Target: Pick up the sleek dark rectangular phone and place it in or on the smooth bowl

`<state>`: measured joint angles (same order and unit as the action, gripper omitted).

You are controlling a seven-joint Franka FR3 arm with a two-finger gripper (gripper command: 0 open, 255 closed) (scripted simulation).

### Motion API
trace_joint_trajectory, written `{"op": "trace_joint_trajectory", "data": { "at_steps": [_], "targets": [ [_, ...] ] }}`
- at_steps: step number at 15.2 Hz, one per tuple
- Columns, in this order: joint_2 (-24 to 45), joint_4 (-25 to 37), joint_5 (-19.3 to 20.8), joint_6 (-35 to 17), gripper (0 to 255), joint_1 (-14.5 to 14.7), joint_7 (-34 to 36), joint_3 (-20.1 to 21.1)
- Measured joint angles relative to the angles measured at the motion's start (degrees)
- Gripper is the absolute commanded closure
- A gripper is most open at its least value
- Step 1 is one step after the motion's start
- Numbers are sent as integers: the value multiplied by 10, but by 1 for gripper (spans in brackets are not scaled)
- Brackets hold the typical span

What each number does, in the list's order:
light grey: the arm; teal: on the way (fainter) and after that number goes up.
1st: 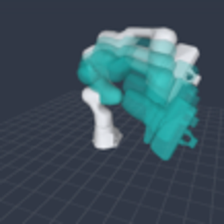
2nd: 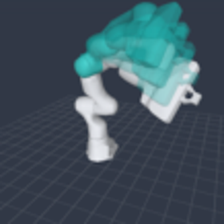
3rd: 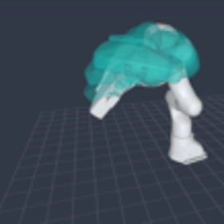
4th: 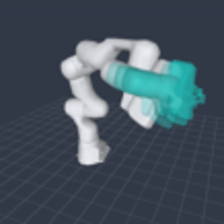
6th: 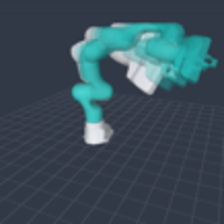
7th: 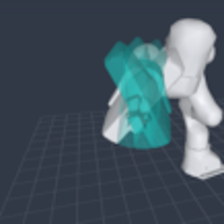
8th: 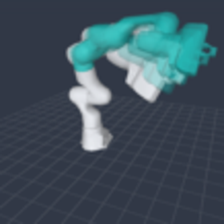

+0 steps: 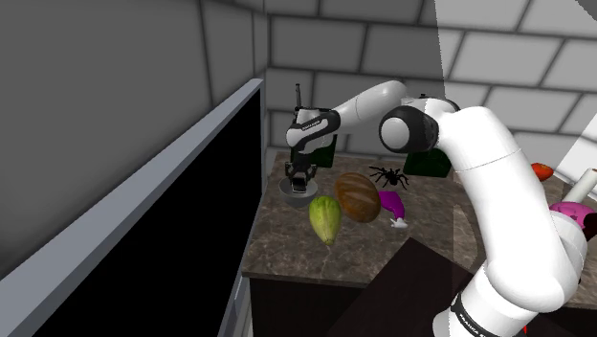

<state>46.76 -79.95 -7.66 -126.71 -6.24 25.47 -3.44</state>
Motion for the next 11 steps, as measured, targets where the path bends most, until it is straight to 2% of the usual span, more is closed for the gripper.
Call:
{"op": "trace_joint_trajectory", "data": {
  "at_steps": [2, 3, 9, 11],
  "targets": [
    [0, 0, 0, 0, 255, 0, 0, 0],
    [0, 0, 0, 0, 0, 0, 0, 0],
    [0, 0, 0, 0, 0, 0, 0, 0],
    [-14, 1, 1, 15, 0, -1, 0, -1]
  ]
}}
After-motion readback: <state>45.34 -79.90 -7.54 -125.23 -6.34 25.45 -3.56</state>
